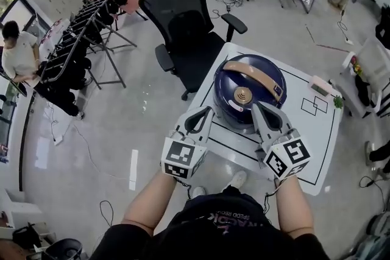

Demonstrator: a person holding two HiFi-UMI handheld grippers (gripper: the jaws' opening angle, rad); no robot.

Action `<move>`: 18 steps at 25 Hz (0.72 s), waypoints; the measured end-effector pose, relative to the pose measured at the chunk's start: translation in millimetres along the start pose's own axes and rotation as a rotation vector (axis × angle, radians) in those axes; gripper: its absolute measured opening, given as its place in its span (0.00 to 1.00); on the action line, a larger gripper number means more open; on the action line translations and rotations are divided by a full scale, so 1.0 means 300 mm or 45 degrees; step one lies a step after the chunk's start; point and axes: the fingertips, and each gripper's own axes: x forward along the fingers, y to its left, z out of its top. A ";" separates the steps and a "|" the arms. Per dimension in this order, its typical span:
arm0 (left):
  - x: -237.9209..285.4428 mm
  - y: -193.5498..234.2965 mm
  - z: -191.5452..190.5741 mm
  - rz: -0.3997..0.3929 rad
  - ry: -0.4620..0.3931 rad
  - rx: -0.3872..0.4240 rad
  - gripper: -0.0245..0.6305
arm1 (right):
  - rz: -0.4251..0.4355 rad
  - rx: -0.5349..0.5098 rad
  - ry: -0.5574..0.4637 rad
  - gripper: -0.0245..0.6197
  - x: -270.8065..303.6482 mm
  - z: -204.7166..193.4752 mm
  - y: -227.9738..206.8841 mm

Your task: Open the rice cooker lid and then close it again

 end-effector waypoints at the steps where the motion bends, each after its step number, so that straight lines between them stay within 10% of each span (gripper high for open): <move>1: -0.033 0.007 -0.011 -0.018 0.001 -0.015 0.04 | 0.000 -0.010 0.001 0.04 -0.003 -0.004 0.040; 18: -0.379 -0.194 -0.093 -0.449 -0.048 0.034 0.04 | -0.343 -0.036 -0.022 0.04 -0.333 -0.125 0.405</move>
